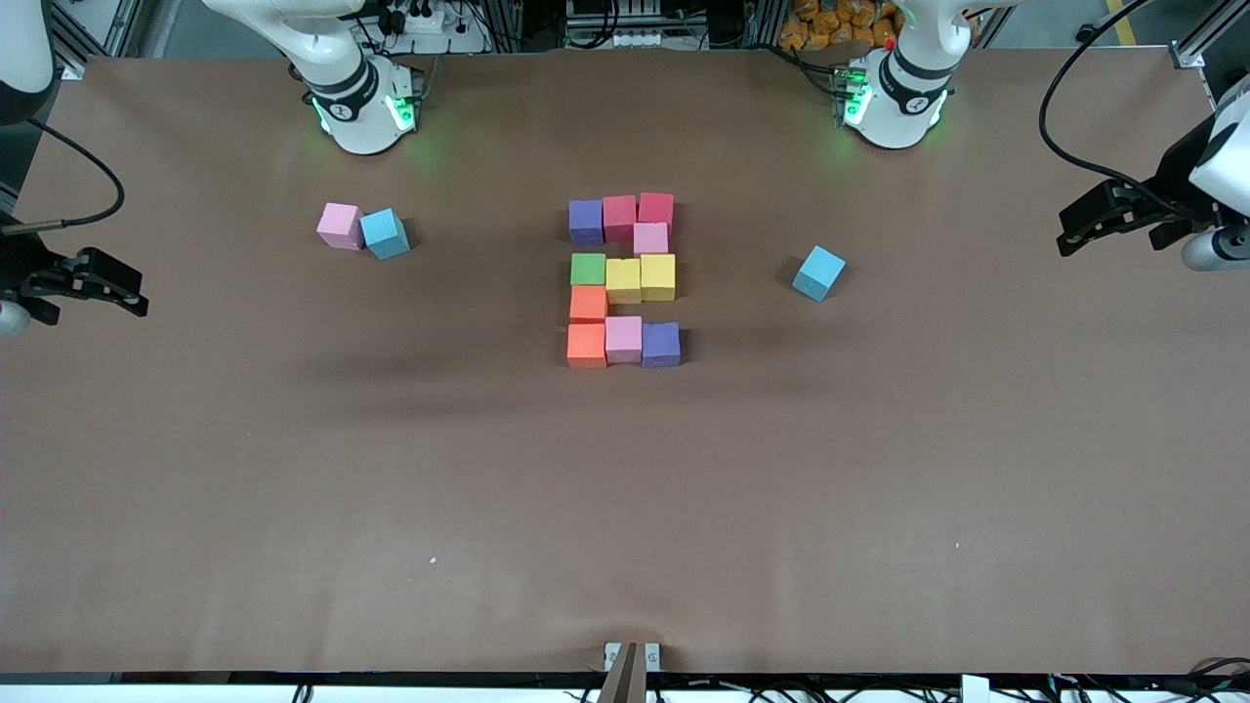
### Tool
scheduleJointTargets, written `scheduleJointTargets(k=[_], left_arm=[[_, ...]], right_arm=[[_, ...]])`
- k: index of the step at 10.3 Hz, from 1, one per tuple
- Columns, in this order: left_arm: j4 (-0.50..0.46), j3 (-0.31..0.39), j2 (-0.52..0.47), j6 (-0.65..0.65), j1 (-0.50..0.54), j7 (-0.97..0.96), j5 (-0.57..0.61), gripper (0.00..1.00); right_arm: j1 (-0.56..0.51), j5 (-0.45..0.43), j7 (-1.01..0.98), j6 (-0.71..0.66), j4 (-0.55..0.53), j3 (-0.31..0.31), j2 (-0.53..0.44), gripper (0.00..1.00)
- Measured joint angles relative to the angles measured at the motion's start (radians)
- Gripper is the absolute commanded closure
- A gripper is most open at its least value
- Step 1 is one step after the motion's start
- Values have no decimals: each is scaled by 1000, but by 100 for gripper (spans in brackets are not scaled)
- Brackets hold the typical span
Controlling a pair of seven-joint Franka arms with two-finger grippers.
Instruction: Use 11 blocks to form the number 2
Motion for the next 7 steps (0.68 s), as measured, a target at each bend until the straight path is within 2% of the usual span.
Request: scheduleJointTargets(k=[7], left_arm=[[5, 13, -4, 0, 6, 0, 0, 0]], right_arm=[[-11, 24, 1, 19, 0, -6, 0, 0]])
